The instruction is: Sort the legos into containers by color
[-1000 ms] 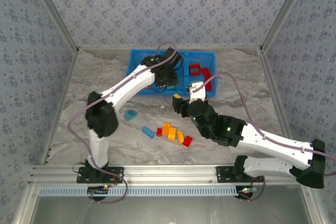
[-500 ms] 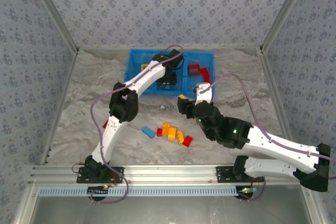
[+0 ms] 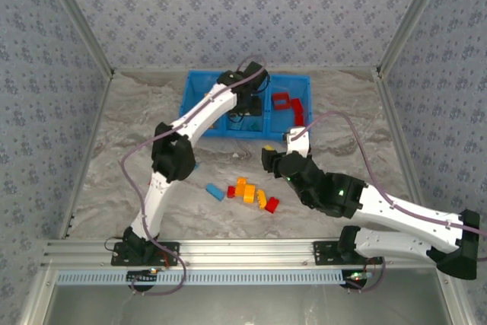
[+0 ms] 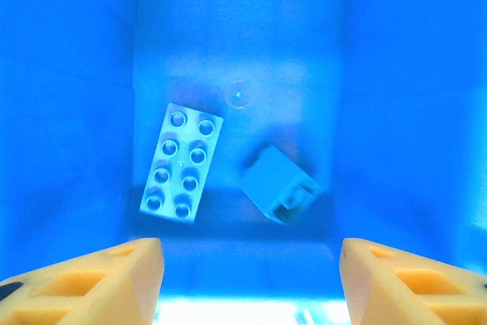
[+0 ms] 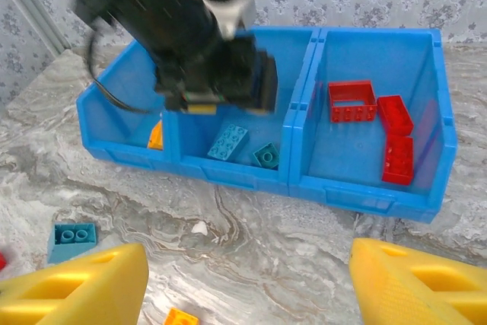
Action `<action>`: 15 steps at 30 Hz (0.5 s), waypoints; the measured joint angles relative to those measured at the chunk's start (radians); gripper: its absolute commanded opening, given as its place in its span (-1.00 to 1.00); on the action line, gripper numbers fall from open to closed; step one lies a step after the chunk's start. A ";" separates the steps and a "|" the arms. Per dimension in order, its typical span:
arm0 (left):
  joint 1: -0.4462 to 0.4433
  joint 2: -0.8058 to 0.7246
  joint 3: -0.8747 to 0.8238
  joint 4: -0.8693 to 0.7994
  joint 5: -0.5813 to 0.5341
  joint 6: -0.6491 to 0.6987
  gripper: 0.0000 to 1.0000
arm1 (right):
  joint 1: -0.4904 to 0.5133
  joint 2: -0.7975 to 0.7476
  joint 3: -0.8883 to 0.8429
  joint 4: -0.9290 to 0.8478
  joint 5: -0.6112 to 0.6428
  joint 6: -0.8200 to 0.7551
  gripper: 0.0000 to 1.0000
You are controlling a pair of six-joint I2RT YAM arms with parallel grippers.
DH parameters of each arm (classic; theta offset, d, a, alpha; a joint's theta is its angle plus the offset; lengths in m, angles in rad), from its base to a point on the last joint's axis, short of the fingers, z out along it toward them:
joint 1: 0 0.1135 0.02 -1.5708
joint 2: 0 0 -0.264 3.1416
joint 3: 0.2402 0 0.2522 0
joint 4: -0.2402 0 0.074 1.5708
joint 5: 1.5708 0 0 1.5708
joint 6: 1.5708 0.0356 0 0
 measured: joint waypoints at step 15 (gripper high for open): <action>0.026 -1.109 -0.791 0.099 -0.077 -0.046 0.45 | 0.000 0.032 0.003 -0.076 -0.064 -0.024 0.45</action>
